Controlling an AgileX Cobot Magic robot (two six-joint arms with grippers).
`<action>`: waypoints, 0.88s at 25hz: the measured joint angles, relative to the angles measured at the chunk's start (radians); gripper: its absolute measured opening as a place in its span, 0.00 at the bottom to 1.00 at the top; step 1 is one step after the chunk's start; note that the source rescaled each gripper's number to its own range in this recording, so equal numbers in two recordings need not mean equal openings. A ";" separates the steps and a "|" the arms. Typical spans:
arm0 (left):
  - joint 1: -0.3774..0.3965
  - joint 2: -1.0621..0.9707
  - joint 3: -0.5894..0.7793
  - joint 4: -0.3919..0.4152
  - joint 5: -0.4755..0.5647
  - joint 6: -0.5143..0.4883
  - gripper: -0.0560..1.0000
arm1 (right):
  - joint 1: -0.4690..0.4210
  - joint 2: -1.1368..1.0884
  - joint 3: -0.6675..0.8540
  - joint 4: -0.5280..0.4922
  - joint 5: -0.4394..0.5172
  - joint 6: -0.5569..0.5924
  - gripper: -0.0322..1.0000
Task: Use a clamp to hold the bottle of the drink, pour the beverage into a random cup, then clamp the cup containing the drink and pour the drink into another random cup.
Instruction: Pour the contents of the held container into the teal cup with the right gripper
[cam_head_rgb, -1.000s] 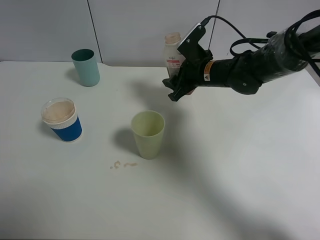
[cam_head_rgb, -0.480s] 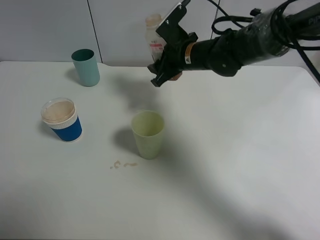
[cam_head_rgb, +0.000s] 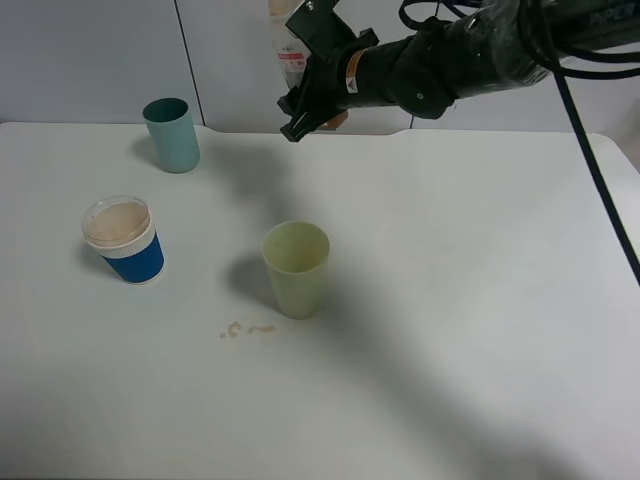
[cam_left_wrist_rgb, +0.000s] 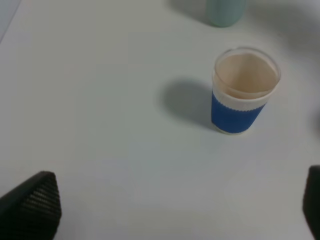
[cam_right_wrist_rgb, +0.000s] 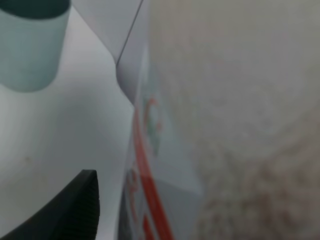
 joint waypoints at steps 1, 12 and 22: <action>0.000 0.000 0.000 0.000 0.000 0.000 0.93 | 0.006 0.013 -0.012 0.000 0.011 -0.001 0.05; 0.000 0.000 0.000 0.000 0.000 0.000 0.93 | 0.101 0.183 -0.224 0.000 0.105 -0.050 0.05; 0.000 0.000 0.000 0.000 0.000 0.000 0.93 | 0.171 0.218 -0.279 -0.031 0.139 -0.079 0.05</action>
